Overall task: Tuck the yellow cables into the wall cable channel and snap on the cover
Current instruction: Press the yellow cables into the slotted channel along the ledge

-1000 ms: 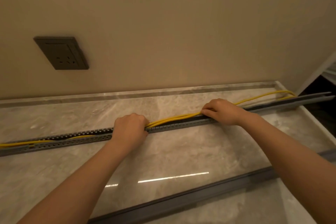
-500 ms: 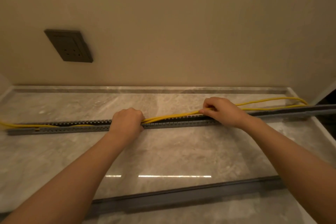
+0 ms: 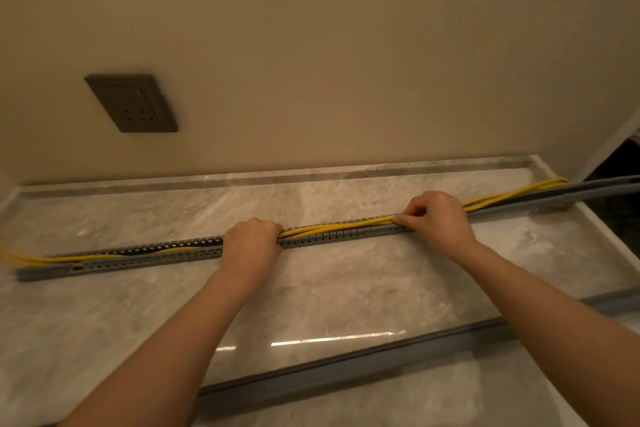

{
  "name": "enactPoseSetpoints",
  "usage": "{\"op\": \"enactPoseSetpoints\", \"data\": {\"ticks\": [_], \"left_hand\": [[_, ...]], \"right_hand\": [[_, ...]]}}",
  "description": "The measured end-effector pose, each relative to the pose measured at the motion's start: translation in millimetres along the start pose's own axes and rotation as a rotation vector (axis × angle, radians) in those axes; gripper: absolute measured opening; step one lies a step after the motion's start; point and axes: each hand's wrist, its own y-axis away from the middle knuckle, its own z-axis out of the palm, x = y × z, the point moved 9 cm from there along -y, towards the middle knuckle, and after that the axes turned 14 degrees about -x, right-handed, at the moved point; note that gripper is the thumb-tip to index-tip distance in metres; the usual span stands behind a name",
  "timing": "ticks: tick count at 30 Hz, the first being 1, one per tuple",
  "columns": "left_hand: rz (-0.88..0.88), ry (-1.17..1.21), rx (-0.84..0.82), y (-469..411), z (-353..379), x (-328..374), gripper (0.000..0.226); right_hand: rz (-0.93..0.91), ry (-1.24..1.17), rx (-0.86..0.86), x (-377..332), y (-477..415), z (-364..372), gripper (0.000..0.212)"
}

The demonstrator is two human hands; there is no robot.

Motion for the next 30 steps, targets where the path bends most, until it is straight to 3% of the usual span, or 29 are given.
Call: {"op": "enactPoseSetpoints", "data": {"ticks": [4, 8, 13, 17, 23, 27, 30], "left_hand": [[0.018, -0.014, 0.012, 3, 1, 1, 0.024], [0.045, 0.009, -0.019, 3, 3, 8, 0.029], [0.301, 0.115, 0.153, 29, 0, 72, 0.047], [0.316, 0.119, 0.234, 43, 1, 107, 0.031], [0.133, 0.135, 0.211, 31, 0, 106, 0.047], [0.046, 0.133, 0.241, 30, -5, 105, 0.039], [-0.01, 0.115, 0.214, 26, -4, 116, 0.038]], "right_hand": [[0.11, -0.079, 0.084, 4, 8, 0, 0.017], [0.242, -0.141, -0.039, 8, 0, 3, 0.023], [0.275, -0.156, -0.057, 10, -1, 8, 0.029], [0.184, -0.168, -0.039, 6, 1, 8, 0.029], [0.035, -0.091, -0.078, 1, 0, 11, 0.024], [-0.161, -0.014, -0.121, -6, 4, 11, 0.009], [-0.334, 0.022, -0.211, -1, 10, 9, 0.017]]}}
